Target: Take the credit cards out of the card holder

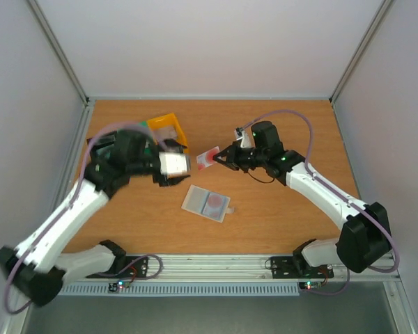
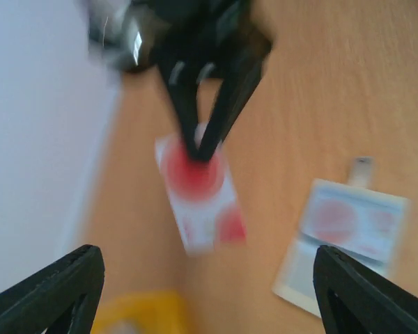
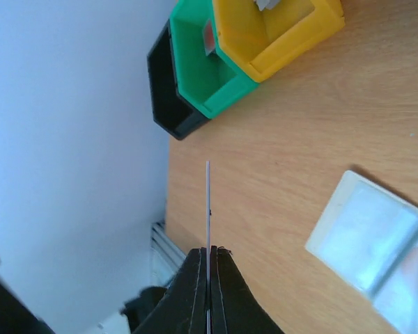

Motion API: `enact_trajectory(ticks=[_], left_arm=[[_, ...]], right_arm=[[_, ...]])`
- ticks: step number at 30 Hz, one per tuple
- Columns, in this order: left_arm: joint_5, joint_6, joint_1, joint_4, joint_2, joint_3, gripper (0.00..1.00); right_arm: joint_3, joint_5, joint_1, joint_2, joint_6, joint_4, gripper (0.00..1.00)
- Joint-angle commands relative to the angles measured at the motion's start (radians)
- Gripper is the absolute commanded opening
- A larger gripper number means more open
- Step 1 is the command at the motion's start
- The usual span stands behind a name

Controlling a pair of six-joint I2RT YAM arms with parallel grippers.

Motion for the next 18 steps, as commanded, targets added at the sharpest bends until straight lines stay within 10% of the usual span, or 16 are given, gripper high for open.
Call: enact_trajectory(ticks=[1, 6, 13, 18], left_arm=[[-0.205, 0.516, -0.173, 0.834, -0.237, -0.405, 0.84], [0.032, 1.126, -0.179, 1.422, -0.234, -0.743, 0.90], [-0.101, 1.150, -0.198, 1.715, 0.002, -0.657, 0.90], [-0.150, 1.109, -0.237, 1.631, -0.032, -0.676, 0.70]], right_arm=[[-0.001, 0.044, 0.008, -0.005, 0.285, 0.171, 0.01], [-0.024, 0.154, 0.033, -0.071, 0.304, 0.171, 0.01], [-0.042, 0.209, 0.079, -0.115, 0.320, 0.223, 0.01], [-0.032, 0.214, 0.085, -0.111, 0.309, 0.219, 0.01]])
